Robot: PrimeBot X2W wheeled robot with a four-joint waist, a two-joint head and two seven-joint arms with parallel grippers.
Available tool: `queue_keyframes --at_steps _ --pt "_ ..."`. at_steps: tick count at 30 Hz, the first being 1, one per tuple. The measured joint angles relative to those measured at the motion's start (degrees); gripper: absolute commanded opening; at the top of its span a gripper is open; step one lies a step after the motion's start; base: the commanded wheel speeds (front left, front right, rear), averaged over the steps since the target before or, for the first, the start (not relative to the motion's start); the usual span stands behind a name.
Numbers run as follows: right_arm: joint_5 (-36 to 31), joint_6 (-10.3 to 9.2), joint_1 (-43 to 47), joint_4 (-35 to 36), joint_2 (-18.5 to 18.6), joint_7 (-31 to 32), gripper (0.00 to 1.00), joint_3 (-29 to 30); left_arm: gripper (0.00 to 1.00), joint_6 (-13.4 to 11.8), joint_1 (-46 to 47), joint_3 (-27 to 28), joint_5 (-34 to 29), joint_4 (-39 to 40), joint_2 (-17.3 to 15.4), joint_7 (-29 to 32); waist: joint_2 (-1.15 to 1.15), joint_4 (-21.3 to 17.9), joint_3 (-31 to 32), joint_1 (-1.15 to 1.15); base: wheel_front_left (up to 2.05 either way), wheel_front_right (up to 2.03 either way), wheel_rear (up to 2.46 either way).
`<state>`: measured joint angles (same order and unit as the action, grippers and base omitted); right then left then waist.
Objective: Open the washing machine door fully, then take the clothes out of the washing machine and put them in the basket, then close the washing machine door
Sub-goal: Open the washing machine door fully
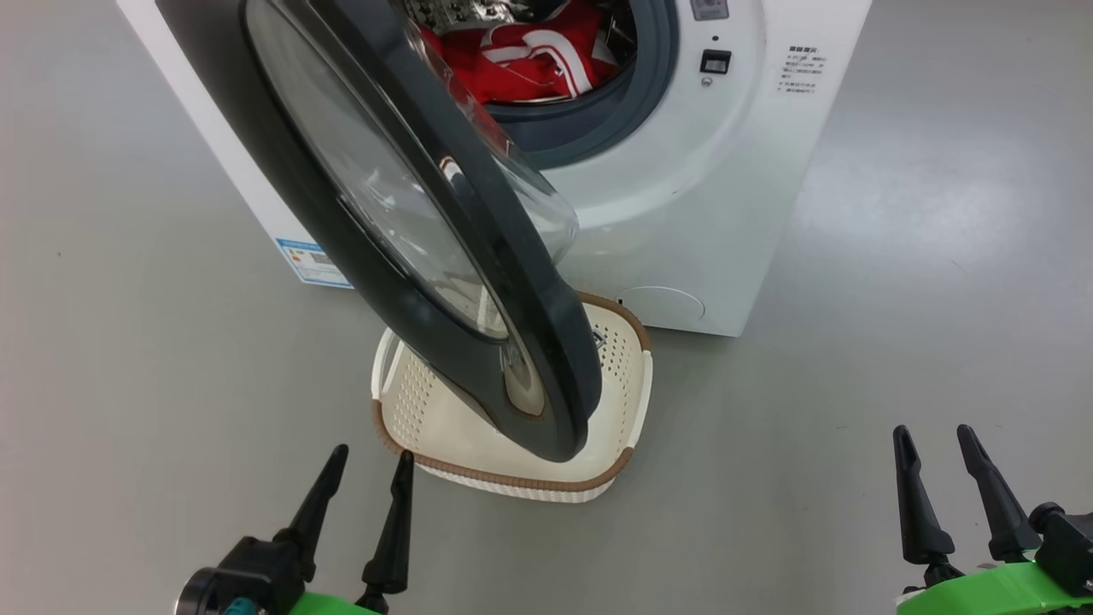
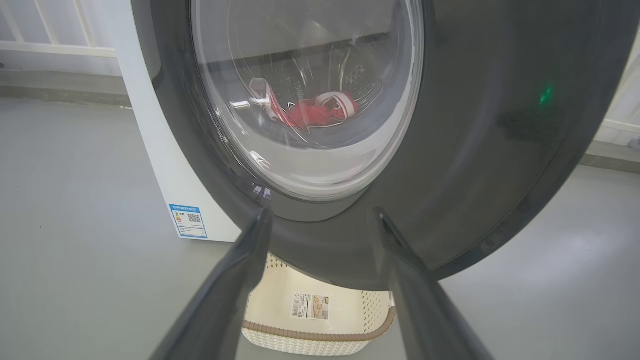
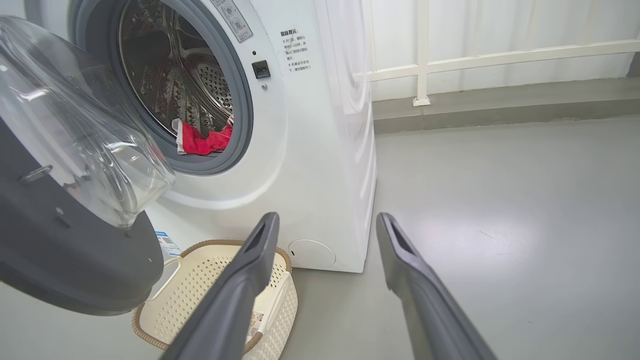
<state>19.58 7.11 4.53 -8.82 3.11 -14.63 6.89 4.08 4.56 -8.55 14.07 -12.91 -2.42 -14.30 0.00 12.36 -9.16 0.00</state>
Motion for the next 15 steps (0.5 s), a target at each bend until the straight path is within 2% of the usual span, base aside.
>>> queue_keyframes --at_steps 4,5,6,7,8,15 --pt "0.9 0.00 0.0 0.0 0.0 0.0 1.00 -0.6 1.00 0.0 0.0 -0.1 0.0 0.0 0.0 0.0 0.00 0.1 0.2 0.00 0.00 0.00 0.00" --pt "1.4 0.00 0.0 0.0 0.0 0.0 0.94 -1.0 1.00 0.0 0.0 -0.1 0.0 0.0 0.0 0.0 0.00 0.1 0.2 0.00 0.00 0.00 0.00" --pt "1.9 0.00 -0.1 0.0 0.0 0.0 0.47 -1.8 1.00 0.0 0.0 -0.2 0.0 0.0 0.0 0.0 0.00 0.2 0.2 0.00 0.00 0.00 0.00" --pt "2.4 0.00 -0.2 -0.1 0.0 0.0 0.20 -2.5 1.00 0.0 -0.1 -0.2 0.0 0.0 0.0 0.0 0.00 0.2 0.2 0.00 0.00 0.00 0.00" --pt "2.8 0.00 -0.4 -0.1 0.1 0.0 0.00 -3.3 1.00 0.0 -0.1 -0.3 0.0 0.0 0.0 0.0 0.00 0.3 0.2 0.00 0.00 0.00 0.00" --pt "9.0 0.00 -8.1 -1.5 1.2 0.0 0.00 -9.5 1.00 0.0 -0.2 -1.1 0.0 0.0 0.0 0.0 0.00 1.2 0.1 0.00 0.00 0.00 0.00"
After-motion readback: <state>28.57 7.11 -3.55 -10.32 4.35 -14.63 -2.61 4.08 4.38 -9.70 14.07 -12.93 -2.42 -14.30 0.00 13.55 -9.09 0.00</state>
